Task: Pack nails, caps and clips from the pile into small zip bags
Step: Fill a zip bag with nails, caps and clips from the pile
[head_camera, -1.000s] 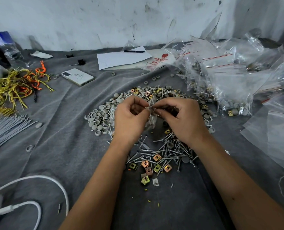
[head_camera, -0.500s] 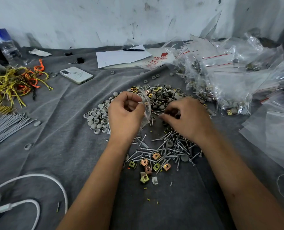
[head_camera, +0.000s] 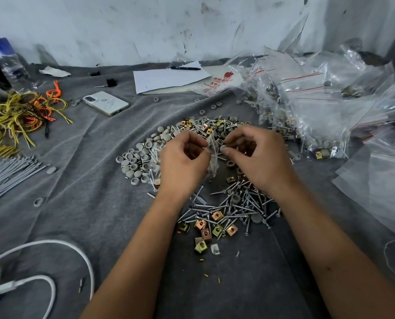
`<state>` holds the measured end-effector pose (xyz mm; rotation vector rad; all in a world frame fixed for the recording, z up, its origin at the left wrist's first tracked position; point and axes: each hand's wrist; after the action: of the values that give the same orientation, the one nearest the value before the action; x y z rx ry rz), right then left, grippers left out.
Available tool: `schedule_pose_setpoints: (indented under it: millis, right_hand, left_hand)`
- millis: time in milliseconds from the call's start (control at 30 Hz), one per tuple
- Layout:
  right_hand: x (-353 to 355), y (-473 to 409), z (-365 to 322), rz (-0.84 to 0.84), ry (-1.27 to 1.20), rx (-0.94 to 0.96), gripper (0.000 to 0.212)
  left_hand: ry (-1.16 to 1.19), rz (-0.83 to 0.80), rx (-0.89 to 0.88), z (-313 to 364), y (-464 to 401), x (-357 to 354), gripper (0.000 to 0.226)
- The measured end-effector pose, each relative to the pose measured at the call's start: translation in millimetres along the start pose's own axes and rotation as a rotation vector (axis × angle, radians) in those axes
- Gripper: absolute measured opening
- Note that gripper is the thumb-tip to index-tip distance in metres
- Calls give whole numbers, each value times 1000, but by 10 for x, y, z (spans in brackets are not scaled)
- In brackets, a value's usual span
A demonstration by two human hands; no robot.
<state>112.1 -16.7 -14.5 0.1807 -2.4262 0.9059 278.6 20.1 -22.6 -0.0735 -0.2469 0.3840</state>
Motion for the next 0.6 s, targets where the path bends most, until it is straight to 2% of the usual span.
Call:
schedule_pose_setpoints:
  millis: [167, 433, 600]
  right_hand:
    - [-74, 41, -64, -28, -2, 136, 14]
    - [-124, 64, -35, -66, 129, 130, 22]
    - [-129, 61, -41, -76, 74, 153, 22]
  left_hand:
    - [-71, -13, -26, -28, 2, -23, 22]
    - [-63, -4, -78, 24, 14, 7, 18]
    - [-61, -1, -101, 40, 9, 30, 16]
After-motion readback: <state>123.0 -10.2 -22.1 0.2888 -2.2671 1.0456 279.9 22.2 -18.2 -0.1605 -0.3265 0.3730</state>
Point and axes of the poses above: each hand's wrist, its own y-axis away from the middle knuckle, its own x-axis out of the back of the hand, z = x × y, and after that the axes turned 10 degrees about x, right-handed
